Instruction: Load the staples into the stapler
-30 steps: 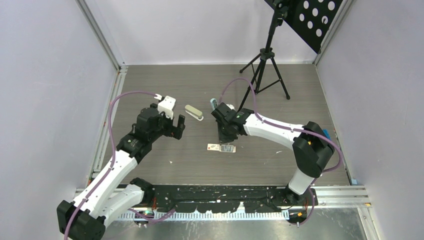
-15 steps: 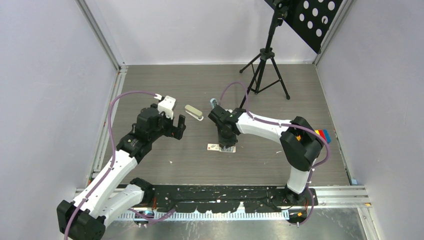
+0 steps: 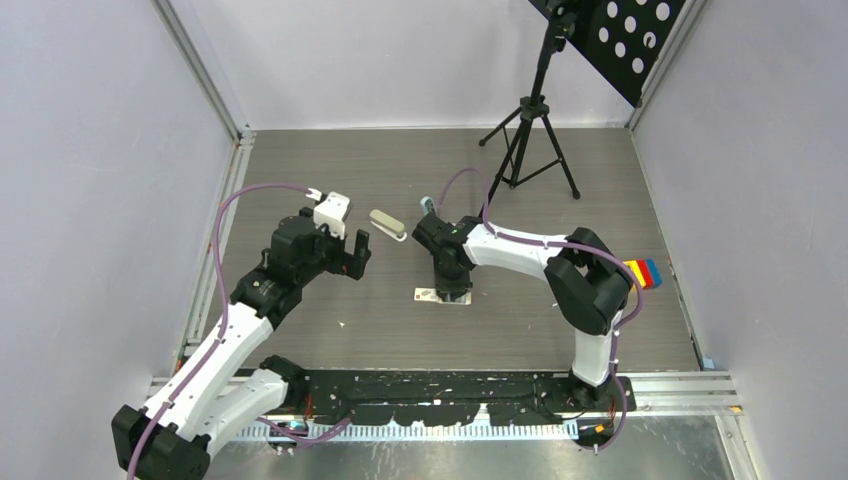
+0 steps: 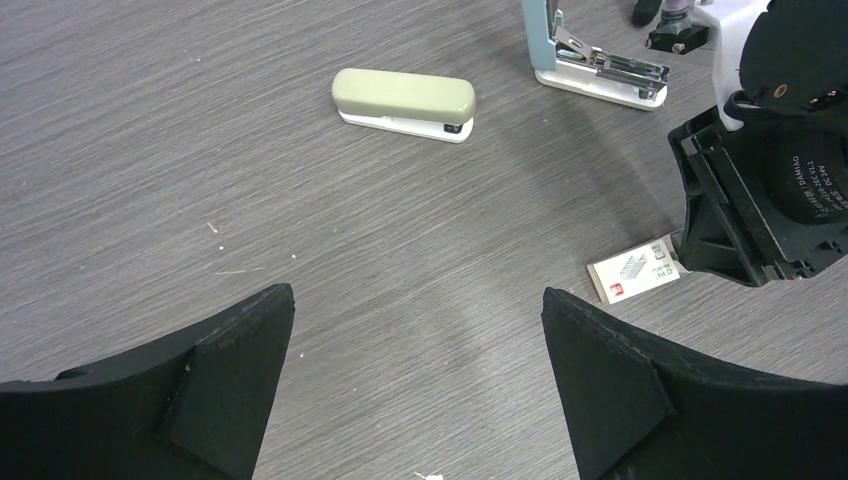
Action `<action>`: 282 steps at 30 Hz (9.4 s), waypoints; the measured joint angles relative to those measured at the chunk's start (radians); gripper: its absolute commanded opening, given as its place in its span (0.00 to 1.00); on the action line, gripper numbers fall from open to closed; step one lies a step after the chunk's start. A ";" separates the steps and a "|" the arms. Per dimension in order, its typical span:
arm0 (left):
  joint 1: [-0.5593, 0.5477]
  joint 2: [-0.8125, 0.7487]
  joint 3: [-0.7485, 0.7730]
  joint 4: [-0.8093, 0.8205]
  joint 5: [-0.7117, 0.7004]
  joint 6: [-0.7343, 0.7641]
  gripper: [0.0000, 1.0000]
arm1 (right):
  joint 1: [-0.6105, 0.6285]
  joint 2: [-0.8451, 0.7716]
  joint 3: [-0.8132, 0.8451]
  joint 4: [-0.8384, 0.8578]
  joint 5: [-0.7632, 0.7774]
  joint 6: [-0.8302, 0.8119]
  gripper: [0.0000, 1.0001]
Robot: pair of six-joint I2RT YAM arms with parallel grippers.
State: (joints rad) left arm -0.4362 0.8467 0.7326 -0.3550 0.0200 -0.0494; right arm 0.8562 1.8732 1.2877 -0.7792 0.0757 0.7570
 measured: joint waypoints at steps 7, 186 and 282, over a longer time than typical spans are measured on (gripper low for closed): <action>0.000 -0.005 0.000 -0.003 0.000 0.000 0.97 | 0.000 0.003 0.000 -0.016 0.002 0.014 0.27; -0.298 0.926 -0.221 1.235 -0.113 -0.026 0.74 | 0.002 -1.144 -0.859 1.063 0.065 -0.673 0.61; -0.008 -0.108 0.078 -0.121 -0.341 0.087 1.00 | 0.019 0.481 0.714 -0.199 -0.013 -0.671 0.38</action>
State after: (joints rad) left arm -0.4446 0.7391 0.8108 -0.4755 -0.3210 0.0372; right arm 0.8753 2.3547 2.0018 -0.9779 0.0624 0.0860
